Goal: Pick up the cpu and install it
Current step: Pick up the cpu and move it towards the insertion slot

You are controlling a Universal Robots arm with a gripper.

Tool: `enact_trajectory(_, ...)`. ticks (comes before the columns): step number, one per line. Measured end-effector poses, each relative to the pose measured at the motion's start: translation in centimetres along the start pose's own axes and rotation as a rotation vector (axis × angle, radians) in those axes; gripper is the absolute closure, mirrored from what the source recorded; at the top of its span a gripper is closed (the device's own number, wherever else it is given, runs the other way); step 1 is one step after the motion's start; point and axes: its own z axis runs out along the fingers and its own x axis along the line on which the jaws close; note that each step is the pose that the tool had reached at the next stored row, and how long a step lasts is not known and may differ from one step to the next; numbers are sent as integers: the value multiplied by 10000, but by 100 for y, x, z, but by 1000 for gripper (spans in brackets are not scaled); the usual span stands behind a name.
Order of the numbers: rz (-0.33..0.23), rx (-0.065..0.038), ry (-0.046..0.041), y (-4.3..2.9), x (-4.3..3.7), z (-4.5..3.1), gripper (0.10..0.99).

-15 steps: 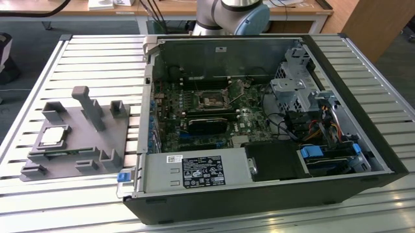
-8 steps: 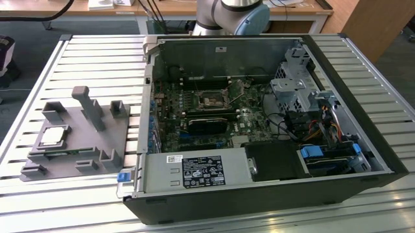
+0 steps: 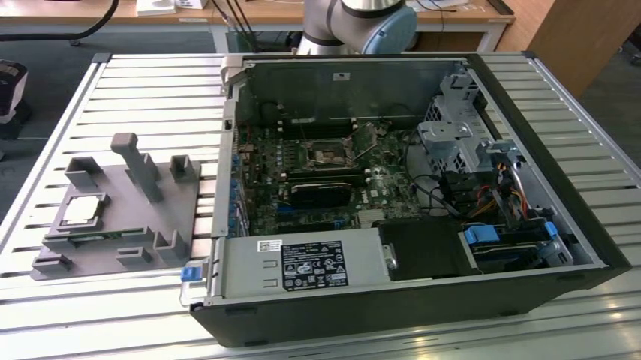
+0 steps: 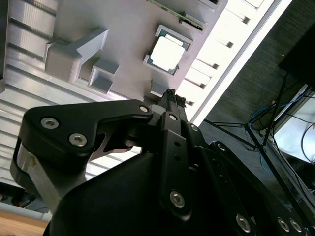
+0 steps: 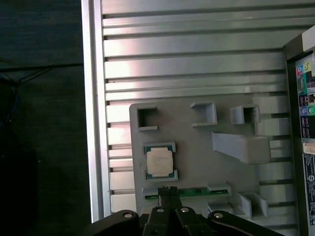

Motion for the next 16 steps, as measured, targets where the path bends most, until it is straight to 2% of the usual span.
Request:
enact_trajectory(9,0,-13,-1,-3,0,72,980)
enact_trajectory(16,0,-14,-1,-5,0,97,980)
